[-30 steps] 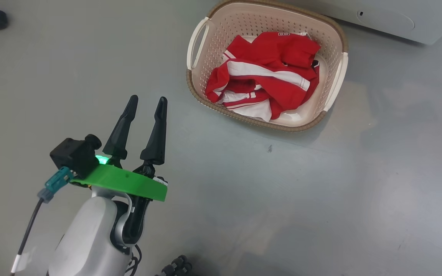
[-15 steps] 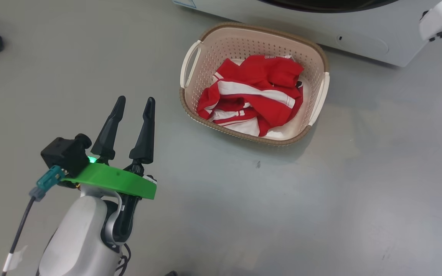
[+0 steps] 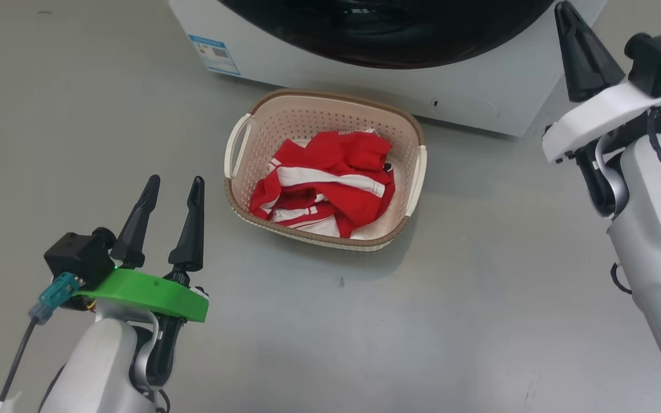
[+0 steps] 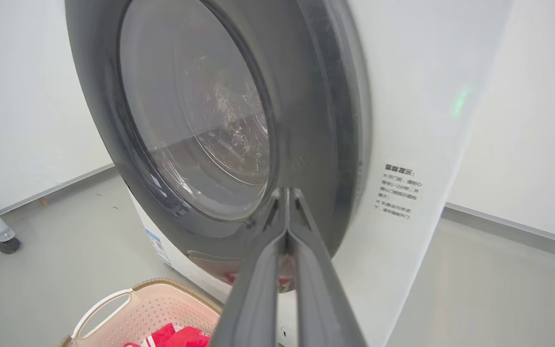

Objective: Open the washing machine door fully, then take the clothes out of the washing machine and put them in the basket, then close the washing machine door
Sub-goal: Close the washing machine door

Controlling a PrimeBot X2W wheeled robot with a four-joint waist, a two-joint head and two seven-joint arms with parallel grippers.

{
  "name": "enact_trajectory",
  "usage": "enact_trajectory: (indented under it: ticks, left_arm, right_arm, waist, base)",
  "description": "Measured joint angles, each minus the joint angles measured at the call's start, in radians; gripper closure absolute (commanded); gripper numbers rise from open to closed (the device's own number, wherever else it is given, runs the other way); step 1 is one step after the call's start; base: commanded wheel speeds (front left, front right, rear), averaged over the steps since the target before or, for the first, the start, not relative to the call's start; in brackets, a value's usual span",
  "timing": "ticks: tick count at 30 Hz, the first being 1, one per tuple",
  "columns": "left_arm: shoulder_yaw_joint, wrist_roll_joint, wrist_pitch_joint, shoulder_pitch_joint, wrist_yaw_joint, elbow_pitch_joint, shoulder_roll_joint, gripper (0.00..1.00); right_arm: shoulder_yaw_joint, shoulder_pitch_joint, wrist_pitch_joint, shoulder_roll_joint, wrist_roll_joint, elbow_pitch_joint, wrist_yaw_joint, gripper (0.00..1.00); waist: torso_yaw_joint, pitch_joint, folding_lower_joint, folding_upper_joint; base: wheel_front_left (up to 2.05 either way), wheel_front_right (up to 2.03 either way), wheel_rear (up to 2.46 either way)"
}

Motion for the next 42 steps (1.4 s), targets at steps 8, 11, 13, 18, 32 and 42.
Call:
enact_trajectory:
  ticks: [8,11,13,18,32,42]
  left_arm:
    - [0.000,0.009,0.000,0.038,0.000,0.026,0.012,0.00]
    - [0.000,0.011,0.000,0.054,0.000,0.030,0.013,0.00]
    - [0.009,0.011,0.000,0.069,0.000,0.036,0.012,0.00]
    - [0.033,0.011,0.000,0.115,0.000,0.045,0.013,0.00]
    - [0.055,0.027,0.000,0.164,0.000,0.034,0.011,0.00]
    - [0.069,0.059,0.000,0.182,0.000,0.033,0.012,0.00]
  right_arm:
    - [-0.013,0.110,-0.004,0.025,0.006,-0.021,-0.012,1.00]
    - [-0.036,0.169,-0.005,0.035,0.029,-0.036,-0.026,1.00]
    - [-0.055,0.211,-0.004,0.040,0.036,-0.057,-0.030,1.00]
    - [-0.086,0.301,-0.005,0.064,0.045,-0.116,-0.051,1.00]
    - [-0.162,0.544,-0.005,0.079,0.047,-0.259,-0.114,1.00]
    - [-0.194,0.643,-0.005,0.074,0.012,-0.335,-0.139,0.00]
  waist:
    - [-0.061,-0.070,0.0000,0.0000]
    - [-0.082,-0.105,0.0000,0.0000]
    - [-0.096,-0.129,0.0000,0.0000]
    - [-0.128,-0.186,0.0000,0.0000]
    - [-0.212,-0.281,0.0000,0.0000]
    - [-0.228,-0.285,0.0000,0.0000]
  base:
    - [0.00,0.00,0.00]
    - [0.00,0.00,0.00]
    - [0.00,0.00,0.00]
    - [0.00,0.00,0.00]
    - [0.00,0.00,0.00]
    - [0.00,0.00,0.00]
